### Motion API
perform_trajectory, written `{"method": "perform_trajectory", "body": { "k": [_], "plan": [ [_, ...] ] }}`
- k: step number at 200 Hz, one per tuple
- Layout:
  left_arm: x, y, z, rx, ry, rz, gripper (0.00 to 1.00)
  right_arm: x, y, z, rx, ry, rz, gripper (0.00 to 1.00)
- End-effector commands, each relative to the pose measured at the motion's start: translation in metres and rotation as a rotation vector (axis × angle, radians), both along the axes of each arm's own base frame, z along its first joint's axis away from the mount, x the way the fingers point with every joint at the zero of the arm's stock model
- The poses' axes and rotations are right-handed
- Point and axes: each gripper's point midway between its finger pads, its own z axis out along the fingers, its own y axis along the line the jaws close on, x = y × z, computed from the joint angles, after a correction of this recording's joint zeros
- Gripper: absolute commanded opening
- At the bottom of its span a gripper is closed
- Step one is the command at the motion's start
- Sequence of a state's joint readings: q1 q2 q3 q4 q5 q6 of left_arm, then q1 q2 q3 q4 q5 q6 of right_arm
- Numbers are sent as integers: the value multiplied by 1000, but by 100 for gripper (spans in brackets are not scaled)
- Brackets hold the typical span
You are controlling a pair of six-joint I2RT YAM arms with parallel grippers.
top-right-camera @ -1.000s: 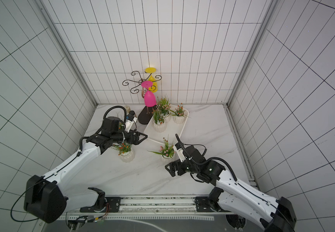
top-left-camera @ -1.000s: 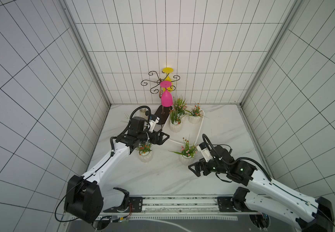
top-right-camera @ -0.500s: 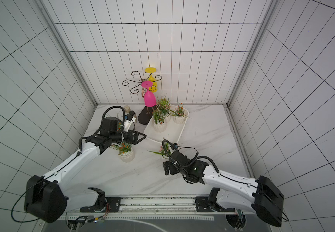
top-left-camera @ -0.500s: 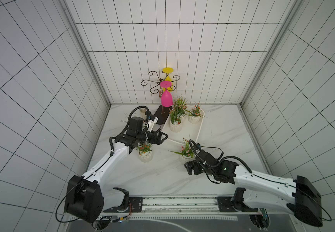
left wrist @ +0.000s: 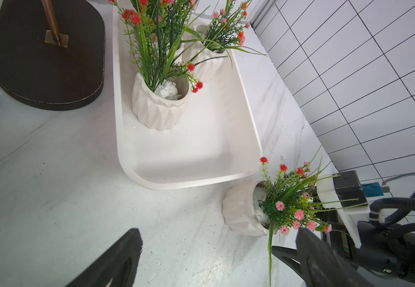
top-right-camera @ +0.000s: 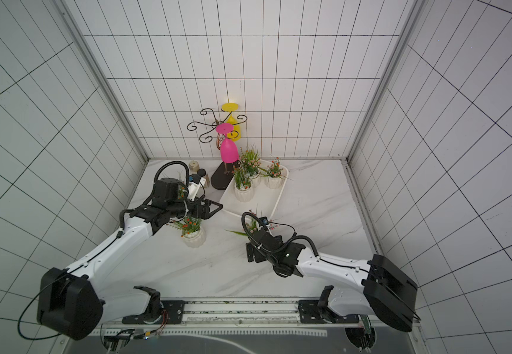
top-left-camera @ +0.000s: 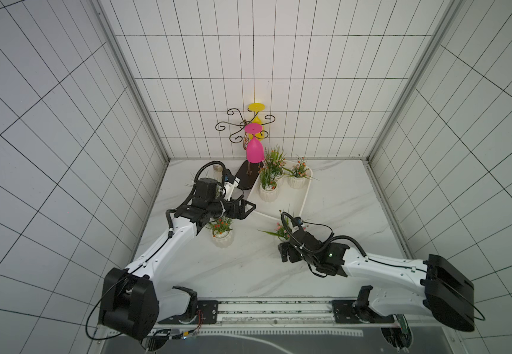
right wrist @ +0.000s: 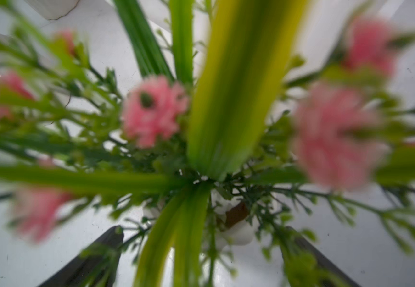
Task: Put the potted gypsophila into the storage box
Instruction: Pick up the baby's breath potted plant from the center of the board.
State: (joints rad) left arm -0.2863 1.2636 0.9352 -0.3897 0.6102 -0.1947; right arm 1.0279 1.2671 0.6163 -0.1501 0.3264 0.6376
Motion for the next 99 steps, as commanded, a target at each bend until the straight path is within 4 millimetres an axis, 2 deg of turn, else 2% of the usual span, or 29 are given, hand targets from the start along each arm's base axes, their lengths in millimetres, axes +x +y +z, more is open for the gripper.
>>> {"method": "perform_trajectory", "body": {
  "k": [1,99],
  "plan": [
    [1,0,2,-16,-13,-7,96,21,22,37,89,-74,-46,99],
    [5,3,1,-25,-6,7,96,44,28,49,85,-170,-96,99]
  ]
}}
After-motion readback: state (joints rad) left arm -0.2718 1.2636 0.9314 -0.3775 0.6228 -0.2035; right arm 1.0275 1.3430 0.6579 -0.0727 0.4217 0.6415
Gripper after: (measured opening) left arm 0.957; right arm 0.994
